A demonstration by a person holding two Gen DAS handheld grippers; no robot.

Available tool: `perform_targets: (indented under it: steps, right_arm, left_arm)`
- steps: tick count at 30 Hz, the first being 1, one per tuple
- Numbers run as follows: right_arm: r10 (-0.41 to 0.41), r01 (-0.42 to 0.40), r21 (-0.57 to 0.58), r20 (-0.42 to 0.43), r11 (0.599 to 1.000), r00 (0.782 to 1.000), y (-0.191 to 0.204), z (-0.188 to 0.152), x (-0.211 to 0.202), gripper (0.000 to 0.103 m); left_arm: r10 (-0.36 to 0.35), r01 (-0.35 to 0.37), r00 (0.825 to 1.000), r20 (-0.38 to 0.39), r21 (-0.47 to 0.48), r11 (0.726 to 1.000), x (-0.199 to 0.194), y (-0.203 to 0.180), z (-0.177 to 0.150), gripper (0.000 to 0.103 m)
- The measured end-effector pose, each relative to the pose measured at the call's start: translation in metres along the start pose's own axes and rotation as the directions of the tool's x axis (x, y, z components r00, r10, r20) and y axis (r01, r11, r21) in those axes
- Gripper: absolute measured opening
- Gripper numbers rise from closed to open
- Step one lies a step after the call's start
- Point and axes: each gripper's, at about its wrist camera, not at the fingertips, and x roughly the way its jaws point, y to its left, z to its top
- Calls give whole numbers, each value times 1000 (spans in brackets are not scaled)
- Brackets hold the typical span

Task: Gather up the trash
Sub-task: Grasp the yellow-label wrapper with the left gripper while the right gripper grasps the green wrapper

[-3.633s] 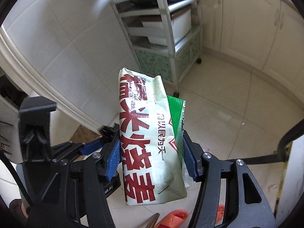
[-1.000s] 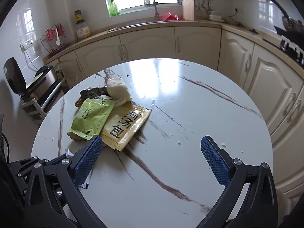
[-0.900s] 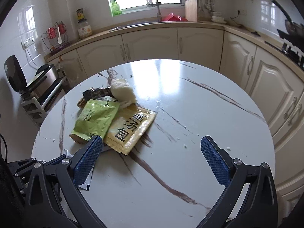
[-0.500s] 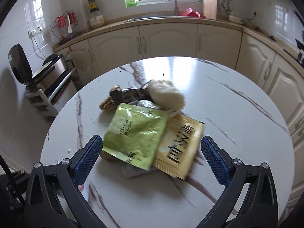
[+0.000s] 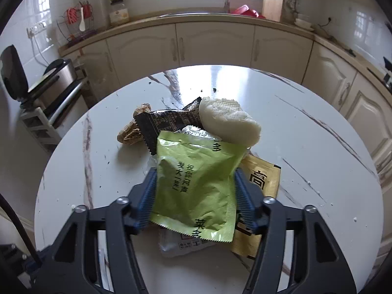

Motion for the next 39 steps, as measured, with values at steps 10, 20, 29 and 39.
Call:
perform_targets:
  steps: [10,20,29,39]
  right_arm:
    - [104,-110,70,91,991,990,-39,-23,-53,21]
    - [199,-210,64,146,976,969,-46,-53,-102,21]
    - [233,-241,51,131,969,964,-32,-71,-109,21]
    - [252,-256,28,103,966,962,-7,-87,-112,21]
  left_arm:
    - [46,-45,998,-34,28,999,3,-10,-9,59]
    - [134,-129,989,-63,79,988,30,-37,-5,44]
    - [69,-67,997,-29,40,997,31,-22,-10,7]
    - [-12,13,1000,25,-25,1000,-2,-8,-12,3]
